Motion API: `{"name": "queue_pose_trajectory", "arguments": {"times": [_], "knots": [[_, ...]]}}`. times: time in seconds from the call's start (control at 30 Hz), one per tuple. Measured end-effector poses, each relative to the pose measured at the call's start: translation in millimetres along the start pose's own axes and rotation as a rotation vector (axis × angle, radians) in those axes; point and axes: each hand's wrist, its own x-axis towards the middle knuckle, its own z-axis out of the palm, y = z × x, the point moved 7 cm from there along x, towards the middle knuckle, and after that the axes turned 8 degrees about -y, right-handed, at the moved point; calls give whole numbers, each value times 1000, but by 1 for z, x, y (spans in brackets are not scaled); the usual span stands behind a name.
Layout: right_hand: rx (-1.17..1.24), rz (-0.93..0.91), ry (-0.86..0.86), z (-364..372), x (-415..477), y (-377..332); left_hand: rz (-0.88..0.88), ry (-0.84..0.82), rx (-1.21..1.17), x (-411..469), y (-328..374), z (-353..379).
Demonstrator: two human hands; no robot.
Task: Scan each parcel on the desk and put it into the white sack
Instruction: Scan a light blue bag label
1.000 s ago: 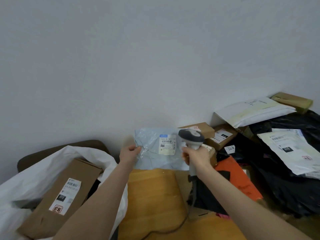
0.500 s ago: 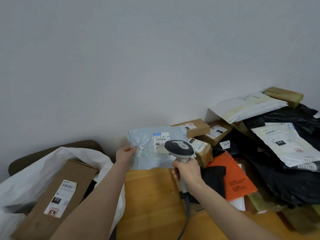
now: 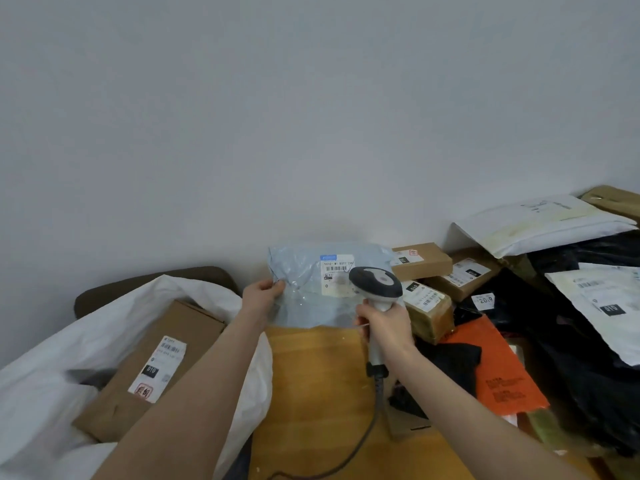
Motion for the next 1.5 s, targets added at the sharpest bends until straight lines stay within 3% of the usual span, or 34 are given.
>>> {"name": "queue_pose_trajectory", "arguments": {"times": [0.17, 0.27, 0.5, 0.6, 0.7, 0.8, 0.97, 1.1, 1.33, 1.5], "knots": [[-51, -52, -81, 48, 20, -22, 47, 129, -5, -22, 29, -86], [-8, -50, -231, 104, 19, -25, 73, 278, 10, -57, 46, -161], [-44, -24, -445, 229, -11, -3, 19, 541, 44, -120, 33, -325], [-85, -26, -449, 272, -15, 15, 24, 617, 164, -125, 24, -377], [-137, -11, -393, 311, -14, 35, -37, 664, 519, -111, 14, -423], [-162, 34, -337, 344, -15, 57, -69, 567, 738, -80, -4, -438], [-275, 94, -254, 369, -14, 93, -62, 267, 809, -21, -56, -396], [-356, 94, -265, 393, -5, 114, -60, 181, 883, 9, -77, -394], [-689, -100, -445, 465, 15, 137, -98, 303, 1006, 37, -71, -442], [-1004, 24, -579, 505, 52, 194, -93, 518, 1138, 41, -68, -490]]}}
